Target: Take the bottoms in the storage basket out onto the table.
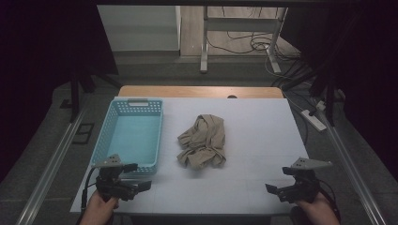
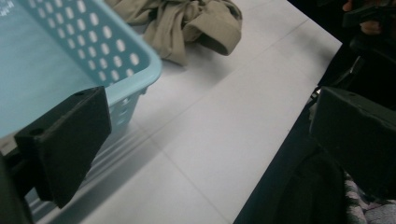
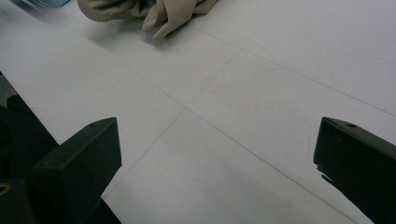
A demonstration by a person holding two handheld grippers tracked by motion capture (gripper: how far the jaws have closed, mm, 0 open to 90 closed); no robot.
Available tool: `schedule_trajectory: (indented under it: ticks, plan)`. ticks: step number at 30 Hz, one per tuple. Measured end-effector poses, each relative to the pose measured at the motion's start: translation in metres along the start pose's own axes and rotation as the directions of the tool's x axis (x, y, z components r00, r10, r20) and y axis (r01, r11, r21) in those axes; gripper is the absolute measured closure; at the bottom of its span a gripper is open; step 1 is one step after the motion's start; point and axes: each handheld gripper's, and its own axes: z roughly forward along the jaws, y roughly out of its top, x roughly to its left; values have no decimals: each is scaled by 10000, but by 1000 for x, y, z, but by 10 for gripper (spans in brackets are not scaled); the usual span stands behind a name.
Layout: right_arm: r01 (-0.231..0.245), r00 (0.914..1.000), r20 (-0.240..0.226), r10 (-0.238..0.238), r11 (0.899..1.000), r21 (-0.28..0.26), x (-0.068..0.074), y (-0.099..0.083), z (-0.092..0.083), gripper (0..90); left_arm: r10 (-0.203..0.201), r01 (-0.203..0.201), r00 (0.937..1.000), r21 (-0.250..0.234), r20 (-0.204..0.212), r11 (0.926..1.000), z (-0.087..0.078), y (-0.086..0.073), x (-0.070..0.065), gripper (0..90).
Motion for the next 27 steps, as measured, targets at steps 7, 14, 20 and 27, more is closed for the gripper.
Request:
schedule_trajectory:
  ticks: [7,14,20,27]
  plan:
    - [-2,10000,19,2,10000,10,0,0,0,10,-155,153,9998,-133,-156,9998,-8,-7,1,0]
    - [-3,10000,39,3,10000,-51,0,0,0,10,-115,109,9994,-185,-333,9998,-14,-11,-1,0]
    - [1,10000,60,-1,10000,-55,0,0,-1,10,-70,64,9982,-97,-601,9999,-20,-14,-2,0]
    - [-9,10000,64,10,10000,-65,1,0,-1,10,-65,57,9965,-103,-829,9999,-28,-18,-3,0]
